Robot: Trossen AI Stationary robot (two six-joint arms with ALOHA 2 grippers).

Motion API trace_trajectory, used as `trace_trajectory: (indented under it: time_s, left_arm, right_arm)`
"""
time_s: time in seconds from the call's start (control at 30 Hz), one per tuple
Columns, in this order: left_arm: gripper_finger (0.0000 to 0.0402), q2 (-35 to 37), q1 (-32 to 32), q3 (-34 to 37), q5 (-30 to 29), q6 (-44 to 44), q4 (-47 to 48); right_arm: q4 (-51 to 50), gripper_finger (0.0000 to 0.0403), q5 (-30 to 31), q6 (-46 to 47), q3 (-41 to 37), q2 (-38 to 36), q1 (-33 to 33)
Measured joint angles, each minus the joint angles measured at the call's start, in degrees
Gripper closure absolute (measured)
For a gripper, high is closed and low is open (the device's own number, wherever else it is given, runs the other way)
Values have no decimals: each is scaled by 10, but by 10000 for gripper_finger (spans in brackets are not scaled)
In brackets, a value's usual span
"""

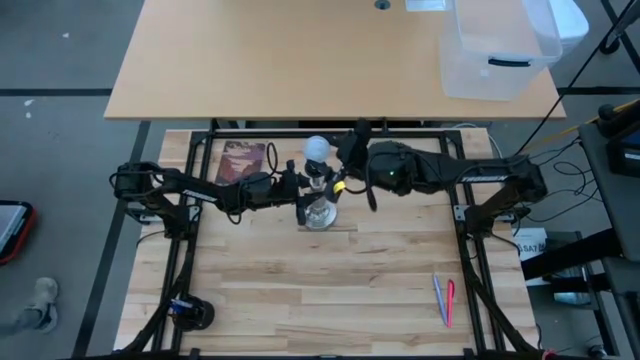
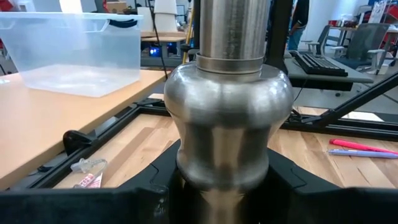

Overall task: Screw lightbulb
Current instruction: Insert the white lightbulb into the silver lamp

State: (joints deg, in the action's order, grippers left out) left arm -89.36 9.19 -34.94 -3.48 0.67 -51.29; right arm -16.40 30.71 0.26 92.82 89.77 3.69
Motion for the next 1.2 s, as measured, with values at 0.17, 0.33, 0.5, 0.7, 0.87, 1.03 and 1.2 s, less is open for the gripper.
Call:
trace_trajectory:
  time_s: [0.17,0.33,0.5,0.7,0.87,1.03,1.2]
  left_arm:
    - [264,0,0,1,0,1,0]
    - [264,0,0,1,0,3,0]
    - [264,0,0,1,0,3,0]
    - [264,0,0,1,0,5,8]
    - [264,0,1,0,4,6,17]
    - [264,0,2,1,4,7,17]
    - [264,0,7,1,7,6,20]
  right_arm:
    - [19,151,38,8,0,12,13]
    - [23,151,73,24,0,23,20]
    - [33,151,93,26,0,33,30]
    - [54,144,97,16,0,41,35]
    - [53,110,91,17,-1,41,35]
    - [31,83,70,7,-5,50,37]
    - [40,79,78,-9,-4,44,39]
